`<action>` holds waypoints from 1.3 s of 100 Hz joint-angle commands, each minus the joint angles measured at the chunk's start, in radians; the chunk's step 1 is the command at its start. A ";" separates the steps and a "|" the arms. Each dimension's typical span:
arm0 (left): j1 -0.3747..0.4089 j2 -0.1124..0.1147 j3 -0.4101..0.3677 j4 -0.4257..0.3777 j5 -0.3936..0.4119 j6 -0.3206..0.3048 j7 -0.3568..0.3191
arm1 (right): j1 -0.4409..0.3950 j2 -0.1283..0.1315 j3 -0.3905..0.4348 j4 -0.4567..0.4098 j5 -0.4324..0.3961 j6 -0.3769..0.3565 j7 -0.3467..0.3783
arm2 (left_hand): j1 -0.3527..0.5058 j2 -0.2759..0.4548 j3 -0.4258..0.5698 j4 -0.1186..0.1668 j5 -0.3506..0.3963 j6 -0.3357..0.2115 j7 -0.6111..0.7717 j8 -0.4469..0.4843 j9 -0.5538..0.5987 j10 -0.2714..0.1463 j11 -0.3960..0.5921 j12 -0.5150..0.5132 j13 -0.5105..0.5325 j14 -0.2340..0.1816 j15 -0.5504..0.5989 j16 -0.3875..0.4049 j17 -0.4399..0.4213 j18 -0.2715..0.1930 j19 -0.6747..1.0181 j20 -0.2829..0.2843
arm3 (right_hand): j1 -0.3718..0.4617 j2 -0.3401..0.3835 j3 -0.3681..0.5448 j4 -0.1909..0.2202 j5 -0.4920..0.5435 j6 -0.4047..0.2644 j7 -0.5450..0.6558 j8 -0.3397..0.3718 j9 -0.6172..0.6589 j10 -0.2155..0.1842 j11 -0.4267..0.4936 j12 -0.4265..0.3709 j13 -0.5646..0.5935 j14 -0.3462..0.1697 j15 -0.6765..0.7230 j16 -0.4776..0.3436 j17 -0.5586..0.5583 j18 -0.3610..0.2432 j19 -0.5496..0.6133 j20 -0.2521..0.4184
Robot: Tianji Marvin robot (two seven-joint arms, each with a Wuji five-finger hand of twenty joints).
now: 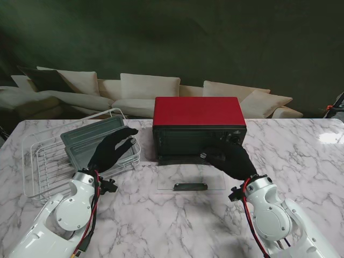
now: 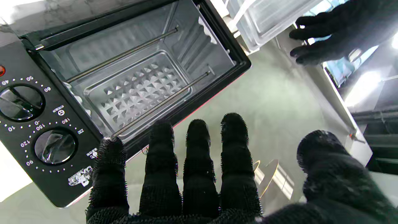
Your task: Slide the trays into the oven
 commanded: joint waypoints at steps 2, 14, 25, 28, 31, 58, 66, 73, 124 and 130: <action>0.003 -0.001 0.000 0.005 0.002 -0.002 -0.013 | 0.007 -0.016 -0.011 0.024 0.040 -0.003 -0.002 | -0.001 0.048 -0.032 -0.019 0.027 0.012 0.011 0.013 0.019 -0.014 0.011 0.017 -0.004 -0.003 -0.020 0.011 -0.004 0.010 -0.020 0.016 | 0.022 0.003 -0.010 -0.013 -0.035 -0.052 -0.003 0.015 -0.036 -0.049 -0.021 -0.014 -0.031 -0.044 -0.026 -0.018 -0.025 -0.042 -0.019 -0.014; 0.005 0.000 -0.006 0.001 0.010 -0.001 -0.016 | 0.017 -0.020 -0.021 0.041 0.057 0.001 -0.011 | 0.001 0.050 -0.033 -0.020 0.027 0.011 0.011 0.012 0.022 -0.013 0.012 0.017 -0.004 -0.002 -0.021 0.011 -0.006 0.011 -0.019 0.015 | 0.024 0.005 -0.012 -0.014 -0.039 -0.051 0.003 0.014 -0.029 -0.051 -0.022 -0.017 -0.029 -0.042 -0.021 -0.019 -0.028 -0.037 -0.026 -0.014; 0.013 0.002 -0.019 -0.011 0.021 -0.004 -0.017 | 0.021 -0.022 -0.021 0.048 0.062 -0.009 -0.019 | 0.002 0.049 -0.034 -0.020 0.029 0.013 0.011 0.012 0.024 0.017 0.006 0.014 -0.004 0.001 -0.022 0.010 -0.005 0.012 -0.019 0.014 | 0.025 0.004 -0.012 -0.013 -0.032 -0.049 0.009 0.013 -0.004 -0.045 -0.017 -0.017 -0.016 -0.040 -0.013 -0.017 -0.019 -0.034 -0.024 -0.011; 0.015 0.003 -0.024 -0.015 0.027 -0.004 -0.017 | 0.021 -0.021 -0.021 0.048 0.065 -0.010 -0.017 | 0.002 0.049 -0.034 -0.020 0.028 0.013 0.010 0.012 0.025 0.019 0.004 0.013 -0.003 0.001 -0.021 0.010 -0.004 0.013 -0.019 0.014 | 0.025 0.005 -0.011 -0.013 -0.032 -0.048 0.010 0.012 -0.003 -0.042 -0.018 -0.018 -0.016 -0.038 -0.013 -0.017 -0.021 -0.034 -0.025 -0.011; 0.017 0.005 -0.031 -0.021 0.032 -0.004 -0.021 | 0.021 -0.021 -0.020 0.048 0.066 -0.011 -0.016 | 0.002 0.049 -0.034 -0.020 0.029 0.013 0.010 0.012 0.026 0.019 0.001 0.012 -0.004 0.001 -0.022 0.009 -0.005 0.014 -0.020 0.014 | 0.025 0.005 -0.011 -0.013 -0.031 -0.047 0.010 0.012 -0.001 -0.040 -0.018 -0.018 -0.014 -0.038 -0.012 -0.017 -0.020 -0.033 -0.026 -0.010; 0.046 0.037 -0.158 -0.094 0.096 -0.008 -0.146 | 0.025 -0.022 -0.020 0.056 0.069 -0.025 -0.018 | 0.004 0.048 -0.035 -0.022 0.032 0.014 0.004 0.011 0.037 0.018 -0.020 0.007 -0.003 0.007 -0.029 0.003 -0.003 0.017 -0.025 0.009 | 0.027 0.006 -0.007 -0.011 -0.020 -0.039 0.019 0.009 0.023 -0.015 -0.004 -0.013 0.004 -0.032 -0.002 -0.013 -0.011 -0.028 -0.024 -0.003; 0.048 0.044 -0.195 -0.095 0.127 -0.025 -0.161 | 0.025 -0.022 -0.021 0.056 0.070 -0.024 -0.017 | 0.004 0.048 -0.036 -0.022 0.035 0.011 0.003 0.012 0.041 0.016 -0.022 0.007 0.000 0.005 -0.029 0.002 -0.001 0.018 -0.025 0.008 | 0.026 0.006 -0.006 -0.011 -0.019 -0.038 0.021 0.009 0.024 -0.009 0.001 -0.011 0.004 -0.031 0.000 -0.012 -0.009 -0.027 -0.021 0.001; 0.051 0.046 -0.225 -0.092 0.139 -0.034 -0.167 | 0.025 -0.021 -0.021 0.055 0.069 -0.022 -0.016 | 0.004 0.049 -0.035 -0.021 0.036 0.012 0.003 0.013 0.042 0.016 -0.024 0.007 0.001 0.004 -0.029 0.002 -0.001 0.019 -0.025 0.007 | 0.026 0.005 -0.004 -0.011 -0.017 -0.037 0.022 0.009 0.024 -0.009 0.004 -0.009 0.004 -0.028 0.000 -0.011 -0.008 -0.026 -0.019 0.003; 0.083 0.055 -0.331 -0.019 0.250 -0.035 -0.151 | 0.034 -0.020 -0.027 0.060 0.064 -0.008 -0.009 | 0.030 -0.041 -0.032 -0.012 0.013 0.028 -0.010 0.012 0.049 0.005 -0.012 0.016 0.033 0.004 0.001 0.017 0.030 0.008 0.032 0.027 | 0.022 0.005 0.008 -0.011 -0.015 -0.033 0.024 0.011 0.029 0.004 0.022 -0.002 0.009 -0.020 0.009 -0.003 -0.008 -0.026 -0.012 0.016; 0.083 0.057 -0.334 -0.007 0.275 -0.034 -0.151 | 0.034 -0.020 -0.027 0.060 0.064 -0.007 -0.009 | 0.033 -0.065 -0.029 -0.008 0.004 0.035 -0.016 0.007 0.043 0.005 -0.005 0.016 0.035 0.002 0.009 0.022 0.033 0.003 0.057 0.033 | 0.022 0.004 0.009 -0.011 -0.016 -0.034 0.024 0.011 0.029 0.007 0.024 -0.001 0.012 -0.016 0.011 -0.001 -0.007 -0.026 -0.010 0.017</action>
